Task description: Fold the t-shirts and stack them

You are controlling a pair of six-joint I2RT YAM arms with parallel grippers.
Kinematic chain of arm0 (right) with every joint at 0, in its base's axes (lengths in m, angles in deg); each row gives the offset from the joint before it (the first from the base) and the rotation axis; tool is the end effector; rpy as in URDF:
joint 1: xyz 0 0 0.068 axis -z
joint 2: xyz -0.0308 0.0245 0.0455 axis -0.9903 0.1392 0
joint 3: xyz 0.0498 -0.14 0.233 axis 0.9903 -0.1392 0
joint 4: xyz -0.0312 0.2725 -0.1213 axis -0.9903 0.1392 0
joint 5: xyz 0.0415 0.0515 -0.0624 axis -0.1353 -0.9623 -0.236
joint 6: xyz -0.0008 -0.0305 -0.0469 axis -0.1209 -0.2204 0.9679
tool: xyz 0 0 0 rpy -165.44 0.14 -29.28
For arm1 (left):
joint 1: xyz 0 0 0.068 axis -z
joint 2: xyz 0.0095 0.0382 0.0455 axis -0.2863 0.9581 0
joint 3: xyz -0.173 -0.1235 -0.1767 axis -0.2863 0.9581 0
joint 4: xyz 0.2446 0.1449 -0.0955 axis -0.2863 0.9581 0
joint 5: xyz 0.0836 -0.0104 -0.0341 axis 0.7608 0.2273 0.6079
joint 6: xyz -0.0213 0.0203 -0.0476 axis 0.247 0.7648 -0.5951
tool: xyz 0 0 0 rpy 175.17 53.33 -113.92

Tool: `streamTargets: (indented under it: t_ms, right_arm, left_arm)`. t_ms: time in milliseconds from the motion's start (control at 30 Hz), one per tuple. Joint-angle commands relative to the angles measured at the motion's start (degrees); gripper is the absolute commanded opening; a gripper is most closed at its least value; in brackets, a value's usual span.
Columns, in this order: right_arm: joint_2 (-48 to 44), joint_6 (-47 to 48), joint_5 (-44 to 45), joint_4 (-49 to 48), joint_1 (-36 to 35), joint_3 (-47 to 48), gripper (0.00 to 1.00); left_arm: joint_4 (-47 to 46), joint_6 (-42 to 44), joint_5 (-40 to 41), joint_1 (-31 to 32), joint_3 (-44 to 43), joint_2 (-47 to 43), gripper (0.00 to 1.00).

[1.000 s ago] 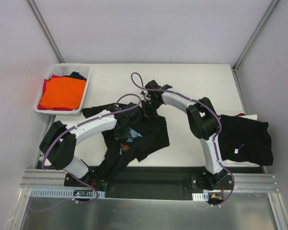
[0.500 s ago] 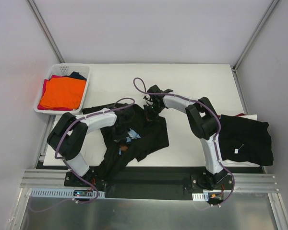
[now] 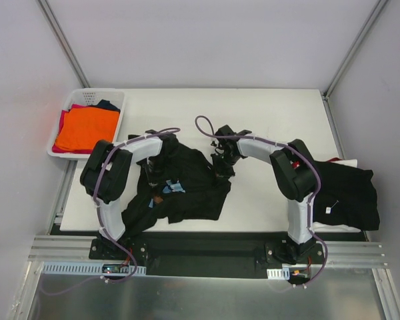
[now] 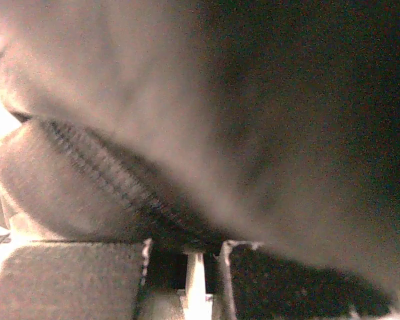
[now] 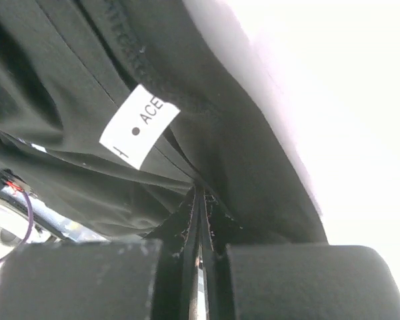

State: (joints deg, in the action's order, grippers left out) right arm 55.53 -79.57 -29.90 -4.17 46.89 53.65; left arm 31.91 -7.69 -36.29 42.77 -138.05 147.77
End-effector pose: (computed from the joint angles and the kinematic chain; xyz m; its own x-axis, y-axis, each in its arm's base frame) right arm 0.3415 0.2598 0.1191 -0.8838 -0.4237 -0.1985 -0.4665 0.7641 0.4456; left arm 0.3099 -0.1482 0.1174 -0.9478 -0.3187 -0.0117 -0.3179 0.9411 0.1151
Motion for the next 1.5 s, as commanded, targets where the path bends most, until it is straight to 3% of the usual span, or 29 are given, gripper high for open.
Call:
streamTargets:
  t_ms: [0, 267, 833, 1000, 1100, 1133, 1167, 1267, 1467]
  right_arm:
    - [-5.39, 1.12, 4.40, 3.69, 0.83, -2.34, 0.01]
    - [-10.40, 0.16, 6.86, 5.36, 1.54, -5.16, 0.01]
    - [-18.49, -3.27, 10.21, 6.77, 3.30, -8.67, 0.01]
    - [-19.81, -3.80, 10.56, 6.77, 3.21, -9.38, 0.01]
    - [-20.33, -4.15, 10.82, 6.60, 3.21, -9.64, 0.01]
    - [-20.42, -4.33, 10.82, 6.68, 3.12, -9.81, 0.01]
    - [-20.60, -4.33, 10.74, 6.68, 3.12, -9.90, 0.01]
    - [-20.86, -4.68, 10.82, 6.51, 2.95, -9.99, 0.01]
    - [-20.42, -5.03, 10.30, 5.54, 2.68, -10.43, 0.01]
  left_arm:
    - [-0.52, 7.75, 1.43, -0.47, -8.47, 7.00, 0.00]
    - [4.49, 15.06, -5.08, 1.11, -29.21, 20.10, 0.00]
    - [14.15, 15.77, -11.06, 7.97, -60.23, 40.76, 0.00]
    - [14.86, 14.10, -8.44, 8.06, -60.70, 37.80, 0.00]
    - [13.20, 13.22, -6.67, 7.97, -58.77, 33.31, 0.15]
    - [12.93, 13.22, -6.49, 7.97, -58.94, 32.51, 0.42]
    - [12.84, 13.31, -6.40, 7.97, -59.55, 31.80, 0.60]
    - [14.33, 12.87, -6.31, 7.97, -63.06, 29.96, 0.99]
    - [15.48, 10.41, -5.43, 8.67, -61.50, 20.56, 0.99]
